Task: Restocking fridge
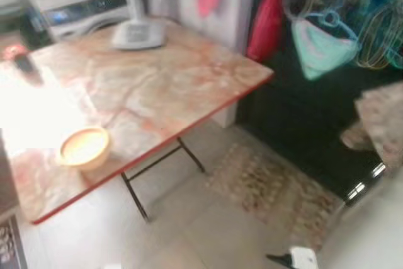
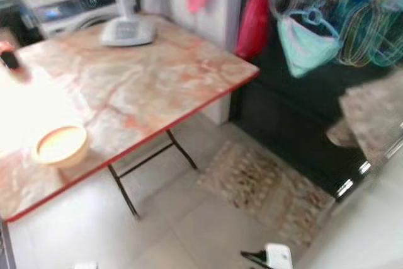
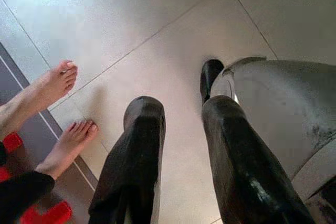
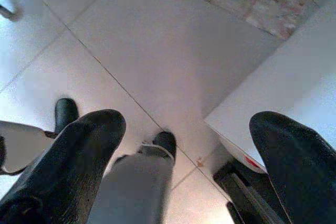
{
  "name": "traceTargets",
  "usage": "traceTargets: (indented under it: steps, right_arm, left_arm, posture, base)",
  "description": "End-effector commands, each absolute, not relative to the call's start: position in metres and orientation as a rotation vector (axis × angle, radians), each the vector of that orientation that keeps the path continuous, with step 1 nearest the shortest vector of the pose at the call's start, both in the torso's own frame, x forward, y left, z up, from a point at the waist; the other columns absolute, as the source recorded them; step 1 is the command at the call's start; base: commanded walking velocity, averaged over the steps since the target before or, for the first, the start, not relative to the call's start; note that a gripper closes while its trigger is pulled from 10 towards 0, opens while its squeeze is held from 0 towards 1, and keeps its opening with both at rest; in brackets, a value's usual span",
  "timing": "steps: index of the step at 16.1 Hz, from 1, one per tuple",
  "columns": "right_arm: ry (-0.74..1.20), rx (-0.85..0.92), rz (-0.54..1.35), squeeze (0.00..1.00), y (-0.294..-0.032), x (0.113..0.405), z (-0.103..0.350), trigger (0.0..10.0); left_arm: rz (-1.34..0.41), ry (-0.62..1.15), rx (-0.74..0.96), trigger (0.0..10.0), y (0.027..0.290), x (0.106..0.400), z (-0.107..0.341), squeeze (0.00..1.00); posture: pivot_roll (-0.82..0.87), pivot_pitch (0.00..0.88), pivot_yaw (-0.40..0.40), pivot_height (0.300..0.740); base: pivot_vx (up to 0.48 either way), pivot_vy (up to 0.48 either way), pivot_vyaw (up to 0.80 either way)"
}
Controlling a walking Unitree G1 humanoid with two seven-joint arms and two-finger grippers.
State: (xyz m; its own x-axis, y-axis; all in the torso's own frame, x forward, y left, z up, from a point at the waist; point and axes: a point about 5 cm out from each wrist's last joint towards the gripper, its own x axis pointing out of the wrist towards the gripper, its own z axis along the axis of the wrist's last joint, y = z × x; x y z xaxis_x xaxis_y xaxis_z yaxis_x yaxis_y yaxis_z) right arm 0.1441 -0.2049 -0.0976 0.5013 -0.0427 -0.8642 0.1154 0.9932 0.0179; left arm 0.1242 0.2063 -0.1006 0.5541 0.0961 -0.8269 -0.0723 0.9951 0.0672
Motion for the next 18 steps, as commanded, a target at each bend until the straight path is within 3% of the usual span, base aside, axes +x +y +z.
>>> traceTargets:
  steps: [1, 14, 16, 18]
  right_arm:
    - [1.065, 0.085, -0.1, 0.0, -0.205, 0.138, -0.1, 10.0]
    - [1.057, 0.094, -0.031, 0.0, -0.183, 0.141, -0.102, 10.0]
    - [1.062, 0.106, -0.023, 0.0, -0.18, 0.141, -0.102, 10.0]
    - [1.06, 0.104, -0.019, 0.0, -0.182, 0.141, -0.102, 10.0]
  left_arm:
    - [0.099, 0.98, 0.033, 10.0, 0.207, 0.126, -0.1, 0.0]
    - [0.113, 0.919, 0.033, 10.0, 0.208, 0.134, -0.096, 0.0]
    - [0.123, 0.816, 0.054, 10.0, 0.211, 0.155, -0.085, 0.0]
    - [0.142, 0.603, 0.099, 10.0, 0.215, 0.193, -0.06, 0.0]
  posture:
    - [-0.01, 0.035, -0.005, 0.74]
    - [0.0, 0.051, -0.013, 0.74]
    - [0.0, 0.053, -0.015, 0.74]
    - [0.01, 0.055, -0.015, 0.74]
  base:
    - [0.0, 0.0, 0.0]
    - [0.0, 0.0, 0.62]
    - [0.0, 0.0, 0.0]
    - [0.0, 0.0, 0.0]
